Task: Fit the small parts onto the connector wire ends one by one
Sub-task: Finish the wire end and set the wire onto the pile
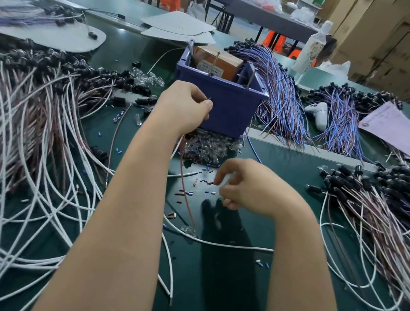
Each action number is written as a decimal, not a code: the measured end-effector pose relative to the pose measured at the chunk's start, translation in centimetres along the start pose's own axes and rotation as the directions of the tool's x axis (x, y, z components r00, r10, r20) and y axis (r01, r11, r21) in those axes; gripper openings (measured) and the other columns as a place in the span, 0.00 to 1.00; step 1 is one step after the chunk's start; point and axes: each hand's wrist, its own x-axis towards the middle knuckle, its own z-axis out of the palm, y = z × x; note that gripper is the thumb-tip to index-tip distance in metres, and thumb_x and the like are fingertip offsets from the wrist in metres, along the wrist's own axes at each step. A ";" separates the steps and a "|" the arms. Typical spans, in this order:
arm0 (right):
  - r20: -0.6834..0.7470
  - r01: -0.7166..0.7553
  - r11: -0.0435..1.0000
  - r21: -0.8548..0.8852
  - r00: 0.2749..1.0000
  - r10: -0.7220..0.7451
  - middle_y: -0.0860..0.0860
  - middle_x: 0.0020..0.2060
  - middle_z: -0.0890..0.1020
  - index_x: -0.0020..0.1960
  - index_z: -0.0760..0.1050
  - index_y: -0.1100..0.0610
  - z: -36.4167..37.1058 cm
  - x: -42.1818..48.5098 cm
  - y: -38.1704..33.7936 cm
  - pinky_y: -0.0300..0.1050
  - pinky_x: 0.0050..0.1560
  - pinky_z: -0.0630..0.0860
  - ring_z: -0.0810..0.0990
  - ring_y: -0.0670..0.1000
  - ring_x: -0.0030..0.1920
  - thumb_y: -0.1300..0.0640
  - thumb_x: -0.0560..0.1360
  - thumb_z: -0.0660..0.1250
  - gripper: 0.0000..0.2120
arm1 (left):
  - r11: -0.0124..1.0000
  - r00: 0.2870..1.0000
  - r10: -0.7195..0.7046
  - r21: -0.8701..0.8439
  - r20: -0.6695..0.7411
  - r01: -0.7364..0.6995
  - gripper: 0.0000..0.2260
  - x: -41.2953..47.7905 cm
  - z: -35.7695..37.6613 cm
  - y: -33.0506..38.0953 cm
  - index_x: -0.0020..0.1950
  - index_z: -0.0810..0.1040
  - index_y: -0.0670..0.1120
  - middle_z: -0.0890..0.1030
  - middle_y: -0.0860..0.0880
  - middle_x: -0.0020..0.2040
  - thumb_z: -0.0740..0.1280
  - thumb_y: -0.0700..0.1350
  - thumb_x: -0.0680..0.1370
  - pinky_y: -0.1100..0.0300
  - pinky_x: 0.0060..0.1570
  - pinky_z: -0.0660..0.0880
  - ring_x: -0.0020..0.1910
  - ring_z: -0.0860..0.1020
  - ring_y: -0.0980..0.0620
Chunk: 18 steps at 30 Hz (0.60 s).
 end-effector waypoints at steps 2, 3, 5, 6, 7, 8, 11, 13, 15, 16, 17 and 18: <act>0.008 0.073 0.996 0.047 0.997 -0.073 0.50 0.33 0.80 0.41 0.78 0.50 0.0 -1.3 -0.7 0.50 0.47 0.80 0.83 0.50 0.33 0.65 0.74 0.60 0.13 | 1.000 1.000 -0.016 0.014 0.004 0.016 0.05 0.1 -0.1 -0.1 0.46 0.77 0.47 0.80 0.52 0.37 0.63 0.46 0.80 0.63 0.43 0.68 0.36 0.73 0.60; 0.025 0.098 0.994 0.046 0.995 -0.099 0.51 0.33 0.81 0.39 0.79 0.49 0.2 -1.9 -1.2 0.50 0.46 0.80 0.83 0.51 0.35 0.64 0.74 0.61 0.13 | 0.999 1.000 -0.022 0.023 0.010 0.022 0.05 0.1 -0.1 -0.2 0.46 0.77 0.47 0.79 0.53 0.36 0.63 0.45 0.80 0.63 0.44 0.68 0.37 0.74 0.58; 0.090 0.121 0.992 -0.028 0.989 -0.118 0.52 0.35 0.84 0.39 0.80 0.50 0.8 -2.8 -1.9 0.44 0.42 0.79 0.82 0.51 0.35 0.62 0.74 0.64 0.11 | 0.999 0.999 -0.031 0.044 0.020 0.031 0.06 0.2 0.0 -0.2 0.46 0.77 0.46 0.79 0.52 0.36 0.63 0.45 0.80 0.62 0.46 0.69 0.40 0.74 0.55; 0.129 0.124 0.989 -0.081 0.985 -0.113 0.52 0.36 0.85 0.40 0.80 0.51 1.2 -3.0 -2.1 0.40 0.40 0.77 0.80 0.49 0.33 0.61 0.74 0.65 0.08 | 0.998 0.999 -0.035 0.052 0.023 0.033 0.06 0.1 0.0 -0.2 0.46 0.77 0.46 0.80 0.51 0.37 0.63 0.45 0.80 0.62 0.46 0.69 0.41 0.75 0.54; 0.167 0.116 0.985 -0.124 0.981 -0.095 0.53 0.36 0.85 0.41 0.79 0.53 1.6 -3.1 -2.3 0.39 0.39 0.75 0.78 0.47 0.32 0.58 0.75 0.67 0.05 | 0.998 0.999 -0.037 0.056 0.026 0.036 0.06 0.1 0.1 -0.2 0.46 0.77 0.46 0.80 0.51 0.38 0.63 0.45 0.80 0.62 0.46 0.69 0.40 0.74 0.54; 0.198 0.100 0.983 -0.152 0.978 -0.069 0.54 0.37 0.85 0.41 0.79 0.55 2.0 -3.2 -2.4 0.38 0.38 0.74 0.77 0.47 0.33 0.56 0.75 0.68 0.05 | 0.998 0.999 -0.040 0.054 0.030 0.038 0.06 0.1 0.1 -0.2 0.46 0.77 0.46 0.80 0.51 0.38 0.63 0.45 0.80 0.62 0.45 0.69 0.39 0.74 0.55; 0.239 0.067 0.971 -0.231 0.971 -0.010 0.58 0.40 0.82 0.47 0.77 0.61 2.8 -3.1 -2.9 0.38 0.32 0.68 0.76 0.52 0.37 0.51 0.75 0.68 0.12 | 0.998 0.998 -0.042 0.042 0.038 0.040 0.05 0.2 0.2 -0.3 0.47 0.77 0.46 0.79 0.53 0.36 0.63 0.45 0.80 0.62 0.41 0.68 0.34 0.72 0.59; 0.227 0.095 0.952 -0.292 0.973 -0.027 0.55 0.35 0.76 0.44 0.73 0.60 3.5 -2.9 -3.4 0.36 0.28 0.65 0.72 0.53 0.33 0.51 0.75 0.68 0.11 | 0.998 0.998 -0.045 0.040 0.038 0.043 0.05 0.2 0.2 -0.4 0.46 0.76 0.47 0.79 0.54 0.35 0.63 0.45 0.80 0.62 0.40 0.68 0.34 0.72 0.60; 0.204 0.122 0.920 -0.373 0.978 -0.047 0.52 0.30 0.68 0.34 0.66 0.58 4.1 -2.6 -3.9 0.36 0.21 0.62 0.64 0.49 0.28 0.54 0.76 0.67 0.15 | 0.998 0.998 -0.046 0.044 0.039 0.044 0.05 0.2 0.2 -0.5 0.46 0.76 0.47 0.79 0.54 0.35 0.63 0.45 0.80 0.61 0.41 0.68 0.33 0.71 0.60; 0.191 0.124 0.910 -0.396 0.980 -0.050 0.51 0.29 0.65 0.32 0.62 0.56 4.4 -2.5 -4.2 0.38 0.21 0.60 0.62 0.48 0.27 0.55 0.75 0.67 0.18 | 0.998 0.998 -0.045 0.048 0.041 0.043 0.05 0.3 0.2 -0.6 0.46 0.76 0.47 0.79 0.54 0.35 0.63 0.45 0.80 0.61 0.42 0.68 0.33 0.71 0.60; 0.177 0.123 0.909 -0.398 0.983 -0.055 0.51 0.29 0.65 0.31 0.61 0.55 4.6 -2.5 -4.3 0.38 0.22 0.58 0.61 0.48 0.27 0.56 0.75 0.67 0.19 | 0.998 0.998 -0.046 0.051 0.043 0.044 0.05 0.3 0.2 -0.6 0.47 0.77 0.47 0.79 0.54 0.35 0.63 0.45 0.80 0.61 0.42 0.68 0.33 0.71 0.60; 0.165 0.120 0.916 -0.383 0.984 -0.061 0.51 0.28 0.65 0.30 0.61 0.55 4.5 -2.4 -4.2 0.38 0.22 0.59 0.61 0.48 0.27 0.55 0.74 0.67 0.19 | 0.998 0.998 -0.047 0.052 0.047 0.045 0.04 0.3 0.1 -0.7 0.47 0.76 0.47 0.79 0.55 0.34 0.63 0.44 0.80 0.61 0.43 0.68 0.34 0.72 0.60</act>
